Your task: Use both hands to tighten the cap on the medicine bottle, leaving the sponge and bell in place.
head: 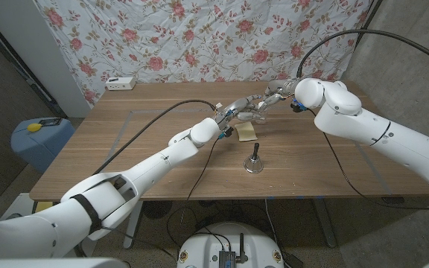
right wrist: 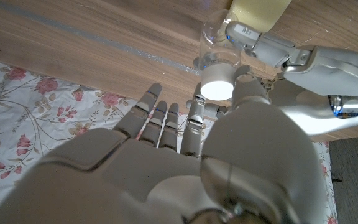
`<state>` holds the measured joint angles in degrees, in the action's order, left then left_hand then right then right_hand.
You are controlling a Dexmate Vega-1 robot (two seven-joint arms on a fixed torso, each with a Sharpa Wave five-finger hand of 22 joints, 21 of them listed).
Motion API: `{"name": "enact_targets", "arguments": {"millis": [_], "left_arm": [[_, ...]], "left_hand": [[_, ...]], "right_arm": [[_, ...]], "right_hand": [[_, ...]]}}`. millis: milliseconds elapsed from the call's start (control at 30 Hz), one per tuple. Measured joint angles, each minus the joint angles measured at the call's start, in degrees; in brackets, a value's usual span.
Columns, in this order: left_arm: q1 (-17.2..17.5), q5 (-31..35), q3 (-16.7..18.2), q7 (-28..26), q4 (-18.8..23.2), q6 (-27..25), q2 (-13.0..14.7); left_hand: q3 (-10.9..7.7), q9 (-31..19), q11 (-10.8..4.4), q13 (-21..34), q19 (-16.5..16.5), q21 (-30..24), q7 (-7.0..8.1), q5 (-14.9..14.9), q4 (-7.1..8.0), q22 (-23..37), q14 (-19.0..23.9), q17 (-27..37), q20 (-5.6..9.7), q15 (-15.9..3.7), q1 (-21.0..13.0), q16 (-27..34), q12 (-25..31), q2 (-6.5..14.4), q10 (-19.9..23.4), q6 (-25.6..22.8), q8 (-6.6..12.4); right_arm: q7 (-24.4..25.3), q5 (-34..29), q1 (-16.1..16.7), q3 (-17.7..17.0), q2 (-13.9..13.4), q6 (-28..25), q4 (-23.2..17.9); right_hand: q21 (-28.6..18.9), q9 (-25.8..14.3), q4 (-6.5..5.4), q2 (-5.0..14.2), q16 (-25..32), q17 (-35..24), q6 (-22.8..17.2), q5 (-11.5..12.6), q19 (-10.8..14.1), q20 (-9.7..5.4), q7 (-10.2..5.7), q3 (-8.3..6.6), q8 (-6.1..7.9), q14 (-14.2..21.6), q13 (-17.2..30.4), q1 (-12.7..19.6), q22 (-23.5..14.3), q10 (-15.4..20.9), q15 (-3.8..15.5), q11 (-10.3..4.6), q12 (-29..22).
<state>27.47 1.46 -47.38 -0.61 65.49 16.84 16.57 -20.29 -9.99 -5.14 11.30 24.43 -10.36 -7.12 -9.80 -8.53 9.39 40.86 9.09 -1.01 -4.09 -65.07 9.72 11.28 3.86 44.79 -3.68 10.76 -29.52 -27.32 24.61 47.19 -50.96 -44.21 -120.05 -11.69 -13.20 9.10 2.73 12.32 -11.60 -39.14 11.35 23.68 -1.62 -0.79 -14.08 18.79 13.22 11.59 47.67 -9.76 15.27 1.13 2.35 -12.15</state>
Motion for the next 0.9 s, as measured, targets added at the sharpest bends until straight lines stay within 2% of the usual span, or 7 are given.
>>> {"name": "enact_targets", "arguments": {"millis": [267,767,900], "left_arm": [[0.4,0.0,0.0,0.0,0.7,-0.3,0.3],[1.1,-0.1,0.1,-0.1,1.9,-0.9,0.7],[1.3,-0.1,0.1,-0.1,2.1,-1.0,0.8]], "left_hand": [[-0.04,0.0,-0.01,0.0,0.0,0.0,0.00,-0.2,0.04,-0.1,0.0,0.0,0.00,0.00,0.0,0.0,0.0,0.0,0.0,0.0,0.00],[-0.09,0.0,-0.03,0.0,0.0,0.0,0.00,-0.2,0.10,-0.1,0.1,0.0,0.00,0.10,0.5,0.0,-0.1,0.3,0.0,0.0,0.00],[-0.27,0.0,-0.03,0.0,0.0,0.0,0.00,-0.2,-0.08,-0.1,0.2,0.0,-0.01,-0.02,0.6,0.0,-0.1,0.2,0.0,0.0,0.00]], "right_arm": [[1.1,-0.8,0.7,0.0,0.0,-0.6,-0.6],[2.4,-2.8,1.6,0.2,0.2,-2.1,-1.5],[2.4,-3.5,1.7,0.5,0.4,-2.5,-1.5]], "right_hand": [[0.0,0.0,-0.10,-0.47,0.0,-0.2,-1.4,-0.3,0.7,-0.12,0.16,-0.10,0.51,1.0,-0.1,-0.5,0.0,1.0,0.40,-0.40,-0.4],[-0.4,0.2,-0.48,-0.64,0.4,-0.1,-7.2,-0.8,3.1,-0.42,-0.27,-0.48,2.22,3.1,-0.1,-1.7,0.0,3.5,1.22,-0.82,-0.4],[-0.4,0.3,-0.48,-0.76,0.4,-0.1,-8.2,-0.8,3.1,-0.42,-0.48,-0.48,2.25,3.5,-0.1,-1.9,0.0,3.9,1.22,-0.80,-0.5]]}}
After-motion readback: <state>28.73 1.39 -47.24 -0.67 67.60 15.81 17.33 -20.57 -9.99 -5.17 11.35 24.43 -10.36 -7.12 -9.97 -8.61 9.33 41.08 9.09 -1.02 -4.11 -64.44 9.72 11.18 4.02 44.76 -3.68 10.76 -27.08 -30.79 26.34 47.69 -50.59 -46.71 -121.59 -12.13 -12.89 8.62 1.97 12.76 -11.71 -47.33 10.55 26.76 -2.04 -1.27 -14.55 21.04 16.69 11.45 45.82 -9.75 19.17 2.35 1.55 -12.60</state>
